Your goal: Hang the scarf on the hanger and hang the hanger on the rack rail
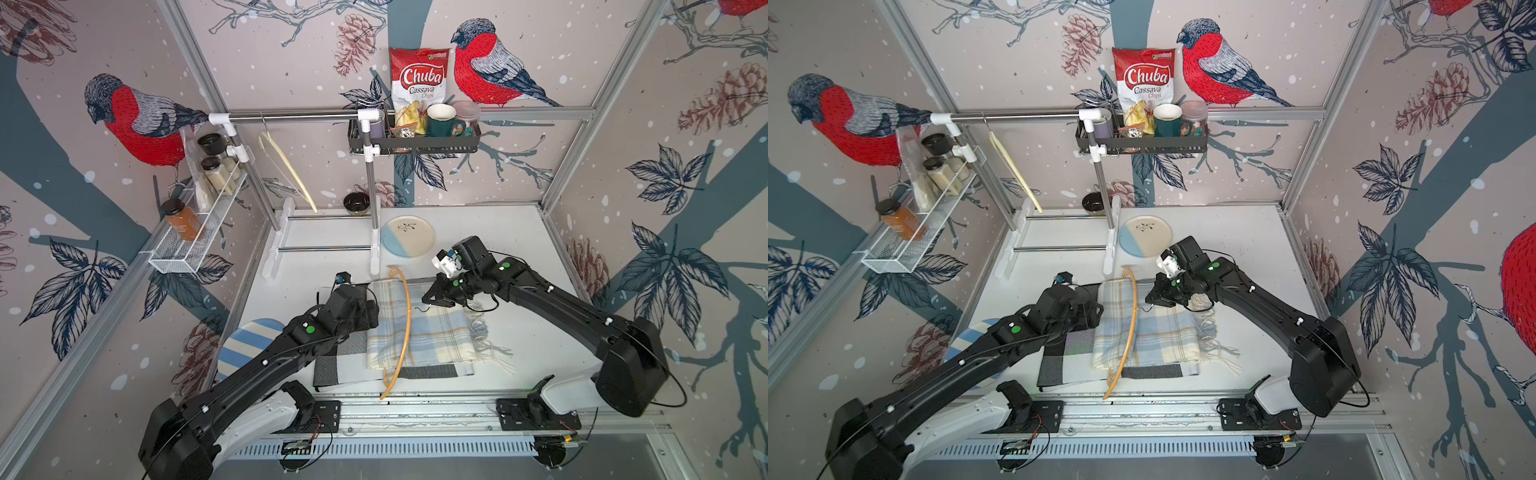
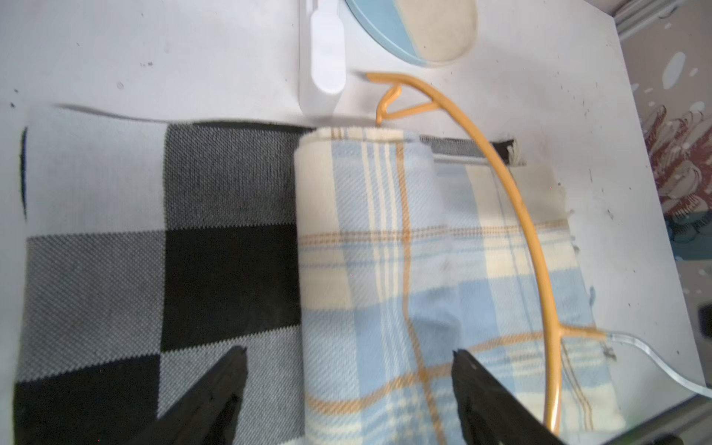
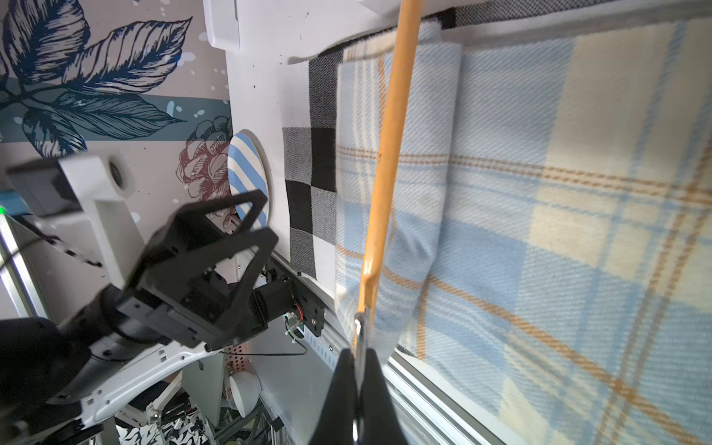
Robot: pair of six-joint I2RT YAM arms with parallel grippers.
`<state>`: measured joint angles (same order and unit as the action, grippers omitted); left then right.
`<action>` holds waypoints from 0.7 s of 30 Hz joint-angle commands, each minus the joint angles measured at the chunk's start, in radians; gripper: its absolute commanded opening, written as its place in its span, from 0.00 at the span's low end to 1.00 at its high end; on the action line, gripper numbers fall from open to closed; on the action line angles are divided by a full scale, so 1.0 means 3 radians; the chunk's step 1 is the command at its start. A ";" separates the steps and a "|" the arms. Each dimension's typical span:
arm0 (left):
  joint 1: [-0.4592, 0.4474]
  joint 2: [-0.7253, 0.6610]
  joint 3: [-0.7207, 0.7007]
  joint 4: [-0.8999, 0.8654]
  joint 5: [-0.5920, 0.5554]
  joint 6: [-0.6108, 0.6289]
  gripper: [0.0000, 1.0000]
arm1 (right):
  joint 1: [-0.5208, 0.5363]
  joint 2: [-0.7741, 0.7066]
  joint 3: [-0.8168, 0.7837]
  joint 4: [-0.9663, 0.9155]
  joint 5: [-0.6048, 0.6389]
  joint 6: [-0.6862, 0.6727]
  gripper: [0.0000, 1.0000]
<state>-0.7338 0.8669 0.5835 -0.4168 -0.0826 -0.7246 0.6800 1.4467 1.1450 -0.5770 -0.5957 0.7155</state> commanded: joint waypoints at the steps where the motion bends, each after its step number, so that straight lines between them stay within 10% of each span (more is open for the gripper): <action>1: -0.0356 -0.0256 -0.0232 0.0775 0.0398 0.0303 0.85 | 0.0029 0.0060 0.0090 0.0201 -0.0061 0.0194 0.21; 15: -0.0765 0.0369 -0.0323 0.1085 -0.0303 0.0533 0.90 | 0.0419 0.0374 0.0417 0.0791 -0.0402 0.0814 0.47; 21: -0.0766 0.0265 -0.0410 0.0964 -0.0634 0.0359 0.51 | 0.0530 0.0460 0.0548 0.0993 -0.0528 0.0986 0.48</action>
<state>-0.9600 0.9588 0.4656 -0.1173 -0.1917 -0.5983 0.8326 1.5822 1.2854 -0.3382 -0.7177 0.9752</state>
